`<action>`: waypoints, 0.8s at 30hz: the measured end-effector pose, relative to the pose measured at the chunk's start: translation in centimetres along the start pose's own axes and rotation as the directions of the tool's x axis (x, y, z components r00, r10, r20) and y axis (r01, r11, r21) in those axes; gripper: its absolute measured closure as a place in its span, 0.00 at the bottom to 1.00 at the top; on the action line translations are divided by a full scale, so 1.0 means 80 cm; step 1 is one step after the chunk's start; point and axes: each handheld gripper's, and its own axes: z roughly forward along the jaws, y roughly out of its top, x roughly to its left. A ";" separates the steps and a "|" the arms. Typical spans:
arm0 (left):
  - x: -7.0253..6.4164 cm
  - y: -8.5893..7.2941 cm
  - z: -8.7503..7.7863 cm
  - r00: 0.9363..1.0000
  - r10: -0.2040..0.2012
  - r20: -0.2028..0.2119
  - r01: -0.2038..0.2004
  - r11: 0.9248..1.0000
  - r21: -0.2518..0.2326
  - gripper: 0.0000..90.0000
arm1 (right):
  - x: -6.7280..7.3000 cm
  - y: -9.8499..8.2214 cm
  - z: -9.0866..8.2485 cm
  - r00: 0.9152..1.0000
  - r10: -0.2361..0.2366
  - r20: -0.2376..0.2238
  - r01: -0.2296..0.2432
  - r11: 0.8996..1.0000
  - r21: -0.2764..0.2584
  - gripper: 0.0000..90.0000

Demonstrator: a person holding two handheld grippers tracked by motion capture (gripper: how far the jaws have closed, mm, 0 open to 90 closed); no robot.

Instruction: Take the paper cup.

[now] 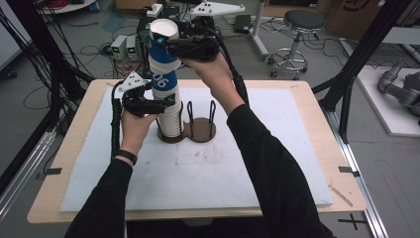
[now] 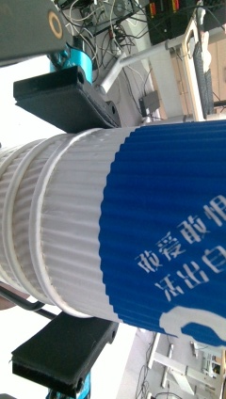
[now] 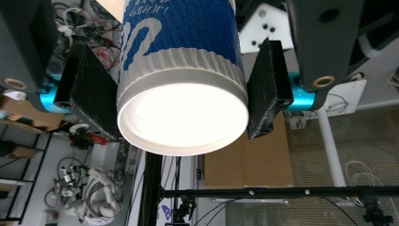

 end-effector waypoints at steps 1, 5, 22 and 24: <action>0.000 0.000 0.000 1.000 0.000 -0.001 0.000 1.000 0.000 0.13 | -0.001 0.001 -0.005 1.000 -0.002 -0.006 0.002 1.000 -0.002 0.34; 0.000 0.000 0.000 1.000 0.005 -0.001 -0.005 1.000 0.002 0.13 | -0.004 0.002 -0.026 1.000 -0.013 -0.012 0.013 1.000 0.001 0.34; -0.001 0.001 -0.001 1.000 0.004 -0.008 -0.004 1.000 0.008 0.13 | -0.003 -0.038 -0.119 0.996 -0.007 -0.091 0.007 1.000 -0.007 0.34; -0.001 0.001 0.000 1.000 0.003 -0.009 -0.003 1.000 0.006 0.13 | -0.004 -0.050 -0.128 0.996 0.012 -0.092 -0.012 1.000 -0.006 0.34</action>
